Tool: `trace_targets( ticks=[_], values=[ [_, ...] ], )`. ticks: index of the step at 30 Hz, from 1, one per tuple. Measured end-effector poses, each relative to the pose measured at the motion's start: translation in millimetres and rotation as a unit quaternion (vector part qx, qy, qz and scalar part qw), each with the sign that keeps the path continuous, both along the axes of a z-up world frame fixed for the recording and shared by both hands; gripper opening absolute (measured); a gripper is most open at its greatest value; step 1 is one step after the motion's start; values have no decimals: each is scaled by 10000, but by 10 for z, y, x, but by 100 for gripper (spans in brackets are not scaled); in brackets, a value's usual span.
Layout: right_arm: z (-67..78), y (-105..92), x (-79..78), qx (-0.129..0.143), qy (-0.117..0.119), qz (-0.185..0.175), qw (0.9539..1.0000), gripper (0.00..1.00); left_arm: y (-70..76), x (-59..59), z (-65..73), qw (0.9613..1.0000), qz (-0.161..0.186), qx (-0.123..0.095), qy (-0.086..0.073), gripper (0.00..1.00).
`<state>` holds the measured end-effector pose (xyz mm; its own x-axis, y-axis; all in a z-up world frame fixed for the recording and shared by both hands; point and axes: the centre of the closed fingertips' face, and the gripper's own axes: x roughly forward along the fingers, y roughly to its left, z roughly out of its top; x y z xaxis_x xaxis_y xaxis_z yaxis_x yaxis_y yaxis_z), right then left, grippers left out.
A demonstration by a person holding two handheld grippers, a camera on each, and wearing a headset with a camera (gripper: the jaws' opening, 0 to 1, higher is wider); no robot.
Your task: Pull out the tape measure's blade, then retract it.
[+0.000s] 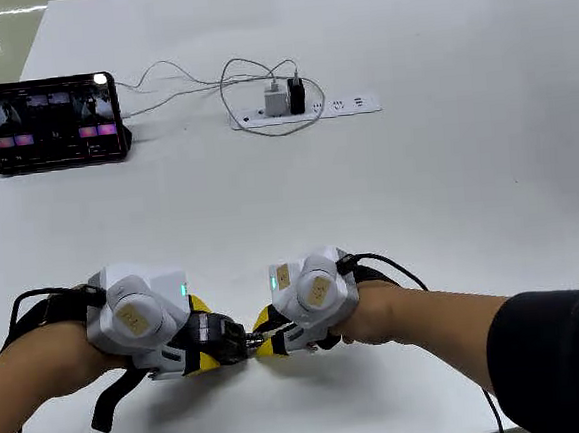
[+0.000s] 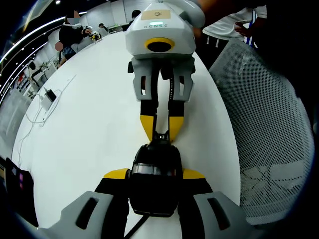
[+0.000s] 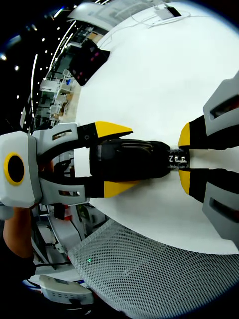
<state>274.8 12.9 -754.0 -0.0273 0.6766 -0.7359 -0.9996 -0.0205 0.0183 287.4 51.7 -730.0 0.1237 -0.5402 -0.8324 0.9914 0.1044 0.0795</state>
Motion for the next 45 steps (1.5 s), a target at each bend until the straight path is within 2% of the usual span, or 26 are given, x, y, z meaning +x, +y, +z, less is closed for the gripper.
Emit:
trace_targets(
  ticks=[28,45],
  values=[
    [3,-262,15,-116,139,-188,9997,9,9,14,3,10000,21,77,-6,32],
    [-1,-448,20,-244,145,-217,9994,9,14,17,-5,9999,18,153,-23,32]
  ],
)
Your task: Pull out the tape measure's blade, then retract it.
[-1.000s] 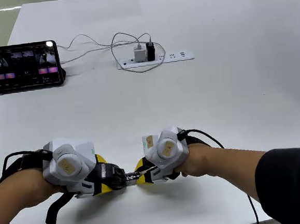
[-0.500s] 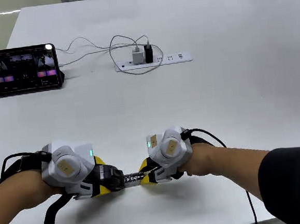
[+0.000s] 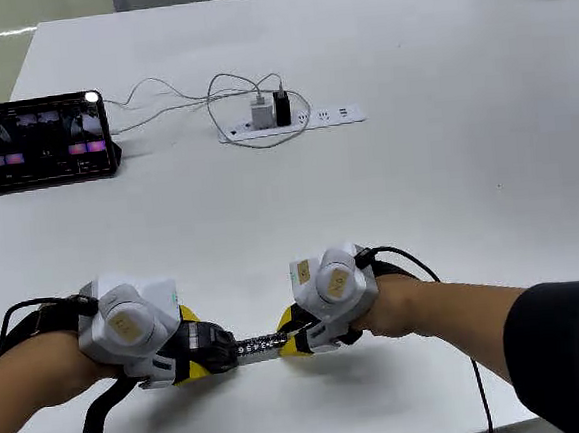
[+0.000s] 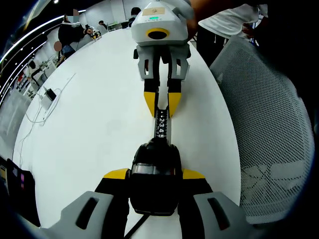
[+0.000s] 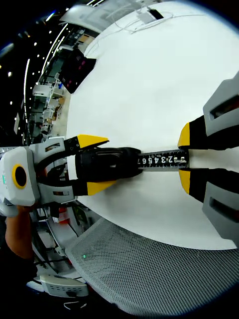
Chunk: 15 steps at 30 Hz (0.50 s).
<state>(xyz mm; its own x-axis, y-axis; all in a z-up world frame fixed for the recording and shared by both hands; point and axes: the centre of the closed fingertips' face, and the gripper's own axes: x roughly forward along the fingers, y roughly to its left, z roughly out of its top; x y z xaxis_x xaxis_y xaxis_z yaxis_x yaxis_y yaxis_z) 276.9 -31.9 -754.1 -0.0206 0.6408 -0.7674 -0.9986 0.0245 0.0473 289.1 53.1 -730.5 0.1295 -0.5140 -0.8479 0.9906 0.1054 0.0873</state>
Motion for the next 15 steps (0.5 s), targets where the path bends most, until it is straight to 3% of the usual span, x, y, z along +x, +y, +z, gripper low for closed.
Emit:
trace_targets(
  ticks=[15],
  values=[
    [8,-162,3,-93,23,-33,9999,9,-2,-2,1,10000,3,-3,-8,32]
  ],
)
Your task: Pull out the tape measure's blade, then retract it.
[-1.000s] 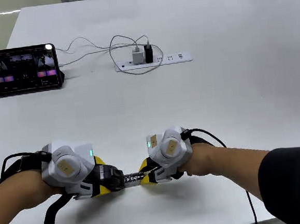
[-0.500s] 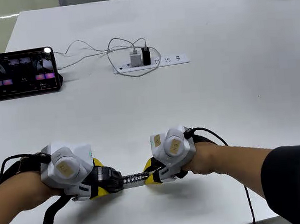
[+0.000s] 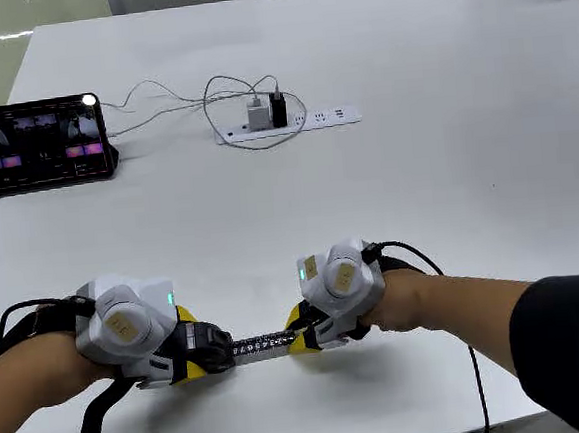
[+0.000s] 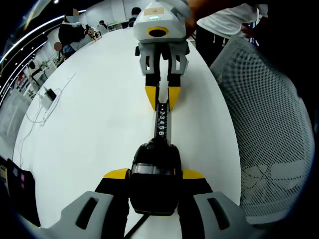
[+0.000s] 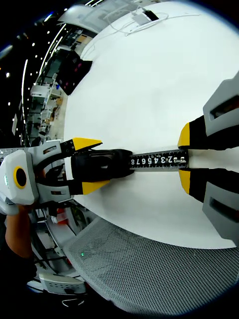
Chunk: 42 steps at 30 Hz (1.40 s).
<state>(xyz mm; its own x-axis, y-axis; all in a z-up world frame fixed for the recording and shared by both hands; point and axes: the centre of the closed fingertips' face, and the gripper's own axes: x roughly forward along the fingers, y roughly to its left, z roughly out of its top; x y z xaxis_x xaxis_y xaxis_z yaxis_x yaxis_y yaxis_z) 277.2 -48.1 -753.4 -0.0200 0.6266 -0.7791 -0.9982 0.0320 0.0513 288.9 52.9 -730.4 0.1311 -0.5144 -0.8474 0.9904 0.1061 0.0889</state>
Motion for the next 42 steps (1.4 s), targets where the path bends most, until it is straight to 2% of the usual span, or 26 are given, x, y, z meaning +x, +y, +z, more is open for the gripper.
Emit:
trace_targets(
  ticks=[31,42],
  values=[
    [-14,-230,-1,-109,-14,-85,9999,9,3,-2,-7,10000,51,-14,19,32],
    [-15,-291,2,-135,-2,-97,9999,9,9,-10,-11,9999,-73,90,38,32]
  ],
)
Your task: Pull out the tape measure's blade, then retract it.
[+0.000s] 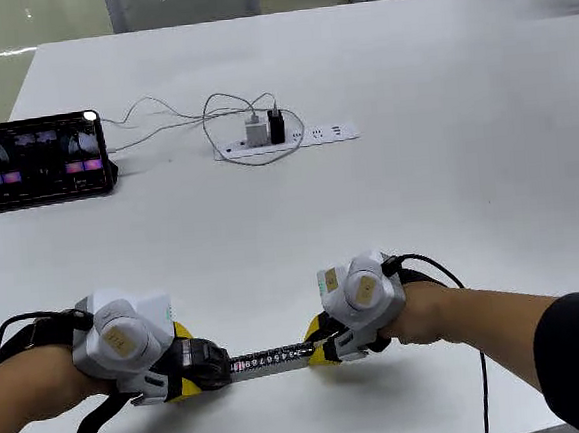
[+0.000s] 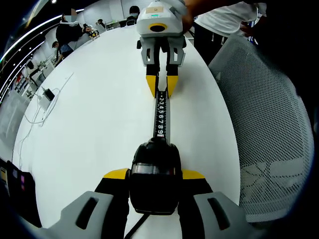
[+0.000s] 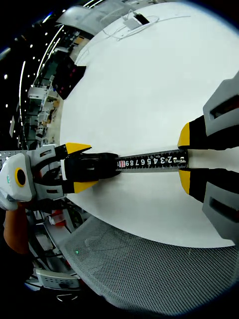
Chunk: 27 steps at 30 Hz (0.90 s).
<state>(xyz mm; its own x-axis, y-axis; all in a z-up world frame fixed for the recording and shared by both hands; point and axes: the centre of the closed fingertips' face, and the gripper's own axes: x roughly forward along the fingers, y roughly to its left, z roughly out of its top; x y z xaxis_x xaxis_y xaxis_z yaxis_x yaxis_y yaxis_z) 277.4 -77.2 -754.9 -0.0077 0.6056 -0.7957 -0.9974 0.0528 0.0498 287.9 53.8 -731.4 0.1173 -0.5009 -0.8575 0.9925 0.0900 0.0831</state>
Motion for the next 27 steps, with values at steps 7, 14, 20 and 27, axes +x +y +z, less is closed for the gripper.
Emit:
trace_targets(
  ticks=[7,14,20,27],
  values=[
    [-1,-56,2,-23,18,-24,10000,9,-3,-1,1,10000,-4,12,-2,32],
    [0,-123,1,-52,28,-16,10000,9,0,4,-7,10000,2,25,-27,32],
    [2,-170,8,-111,-5,0,9999,9,0,5,-6,10000,7,1,-19,32],
    [4,-226,11,-136,-3,-6,9999,9,-2,2,-4,10000,-14,21,-36,32]
  ],
)
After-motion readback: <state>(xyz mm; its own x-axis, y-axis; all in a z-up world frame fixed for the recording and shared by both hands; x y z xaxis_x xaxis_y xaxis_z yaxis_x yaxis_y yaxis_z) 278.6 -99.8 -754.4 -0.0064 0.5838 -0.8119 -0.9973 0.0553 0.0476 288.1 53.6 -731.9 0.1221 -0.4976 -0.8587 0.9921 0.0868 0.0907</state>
